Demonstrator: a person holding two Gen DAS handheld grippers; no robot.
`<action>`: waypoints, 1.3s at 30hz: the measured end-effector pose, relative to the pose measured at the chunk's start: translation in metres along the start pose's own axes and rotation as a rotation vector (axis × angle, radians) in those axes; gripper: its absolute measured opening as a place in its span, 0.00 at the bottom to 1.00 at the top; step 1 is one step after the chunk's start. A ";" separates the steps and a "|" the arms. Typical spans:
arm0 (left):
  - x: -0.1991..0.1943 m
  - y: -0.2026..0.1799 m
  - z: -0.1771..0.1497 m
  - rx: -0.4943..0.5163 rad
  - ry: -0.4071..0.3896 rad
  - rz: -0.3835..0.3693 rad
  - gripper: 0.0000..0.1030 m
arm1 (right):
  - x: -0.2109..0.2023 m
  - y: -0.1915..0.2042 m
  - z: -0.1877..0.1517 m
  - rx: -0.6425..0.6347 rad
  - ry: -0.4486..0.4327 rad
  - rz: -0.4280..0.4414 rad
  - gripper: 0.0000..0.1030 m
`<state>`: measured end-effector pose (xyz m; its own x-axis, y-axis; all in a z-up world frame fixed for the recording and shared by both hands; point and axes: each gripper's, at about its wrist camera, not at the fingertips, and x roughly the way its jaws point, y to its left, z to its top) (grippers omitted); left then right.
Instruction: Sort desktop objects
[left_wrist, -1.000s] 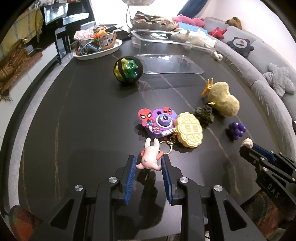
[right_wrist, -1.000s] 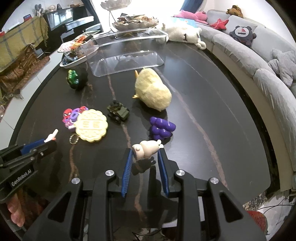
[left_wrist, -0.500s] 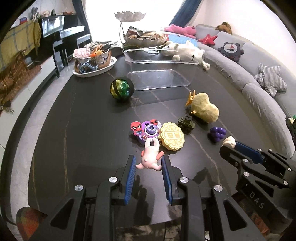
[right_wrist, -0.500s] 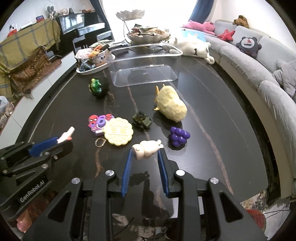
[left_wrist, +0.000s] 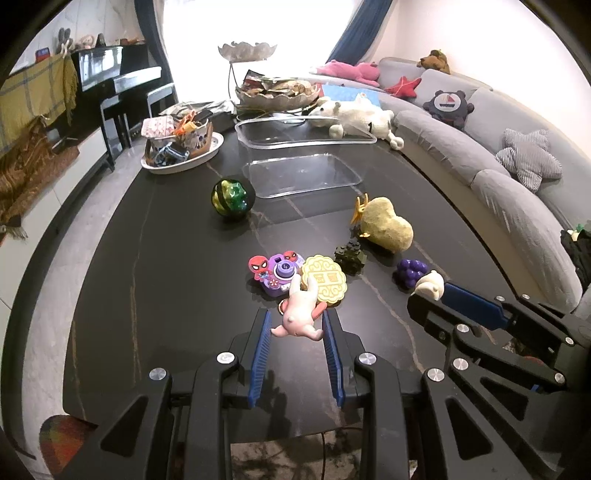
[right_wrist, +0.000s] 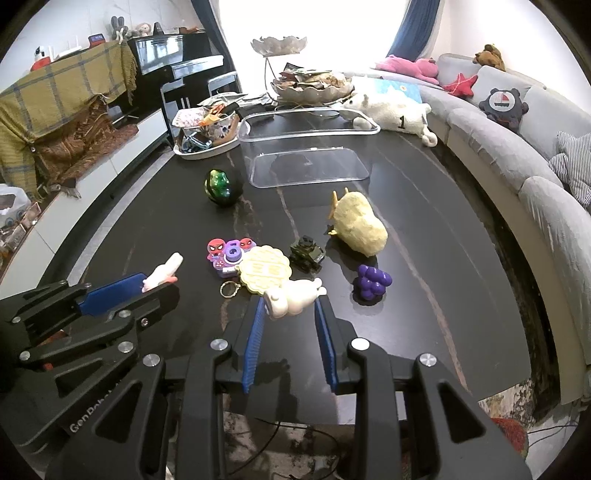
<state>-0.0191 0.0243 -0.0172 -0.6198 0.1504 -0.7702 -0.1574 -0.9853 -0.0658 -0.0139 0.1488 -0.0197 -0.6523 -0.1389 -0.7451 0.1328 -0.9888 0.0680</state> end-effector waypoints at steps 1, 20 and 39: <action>-0.001 -0.001 0.000 0.001 -0.001 -0.002 0.25 | -0.001 0.001 0.000 -0.002 -0.002 0.002 0.25; -0.001 -0.002 0.025 0.005 -0.021 0.021 0.24 | -0.002 -0.001 0.023 0.005 -0.034 0.002 0.25; 0.010 -0.005 0.086 0.021 -0.051 0.004 0.24 | 0.008 -0.011 0.079 0.008 -0.084 0.018 0.20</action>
<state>-0.0913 0.0375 0.0299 -0.6588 0.1505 -0.7371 -0.1704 -0.9842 -0.0487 -0.0798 0.1542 0.0258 -0.7101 -0.1603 -0.6856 0.1390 -0.9865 0.0866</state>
